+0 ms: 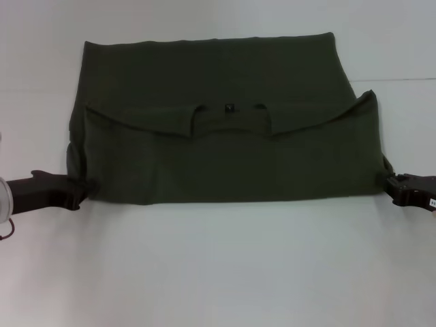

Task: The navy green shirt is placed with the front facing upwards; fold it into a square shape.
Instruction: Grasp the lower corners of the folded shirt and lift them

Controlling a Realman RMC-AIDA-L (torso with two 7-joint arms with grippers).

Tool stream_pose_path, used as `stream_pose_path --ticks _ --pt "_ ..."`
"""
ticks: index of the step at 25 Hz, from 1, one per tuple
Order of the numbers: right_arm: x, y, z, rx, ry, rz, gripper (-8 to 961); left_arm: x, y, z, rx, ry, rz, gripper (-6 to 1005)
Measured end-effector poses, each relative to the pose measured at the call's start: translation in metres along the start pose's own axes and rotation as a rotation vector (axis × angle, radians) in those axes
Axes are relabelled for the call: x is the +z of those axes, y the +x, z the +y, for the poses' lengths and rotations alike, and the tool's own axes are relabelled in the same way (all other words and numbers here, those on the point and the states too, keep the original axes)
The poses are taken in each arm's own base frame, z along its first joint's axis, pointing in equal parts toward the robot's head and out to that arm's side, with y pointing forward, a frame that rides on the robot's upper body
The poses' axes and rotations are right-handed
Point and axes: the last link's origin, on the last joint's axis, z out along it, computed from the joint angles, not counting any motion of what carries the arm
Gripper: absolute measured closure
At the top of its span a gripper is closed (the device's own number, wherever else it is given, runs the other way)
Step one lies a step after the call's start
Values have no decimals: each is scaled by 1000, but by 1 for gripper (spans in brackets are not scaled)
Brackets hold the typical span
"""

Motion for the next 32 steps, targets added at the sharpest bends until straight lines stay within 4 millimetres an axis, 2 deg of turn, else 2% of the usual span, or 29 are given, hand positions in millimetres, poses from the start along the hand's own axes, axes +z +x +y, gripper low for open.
stream_pose_path --ticks 3,11,17,23,27,32 --pt "-3 0 0 5 -8 -7 898 -5 -2 5 37 -43 22 936" --pt "-18 0 -1 5 -50 -31 897 -19 -14 10 52 -94 47 933" --pt "-39 8 0 8 -85 -55 897 -39 -27 18 75 -171 94 930" --pt "-75 27 7 -7 -152 -124 897 -70 -47 19 73 -206 201 928" --pt "-95 43 10 -6 -158 -142 897 -83 -66 24 72 -217 198 926" --pt "-113 63 14 4 -158 -134 897 -95 -94 40 92 -255 185 924"
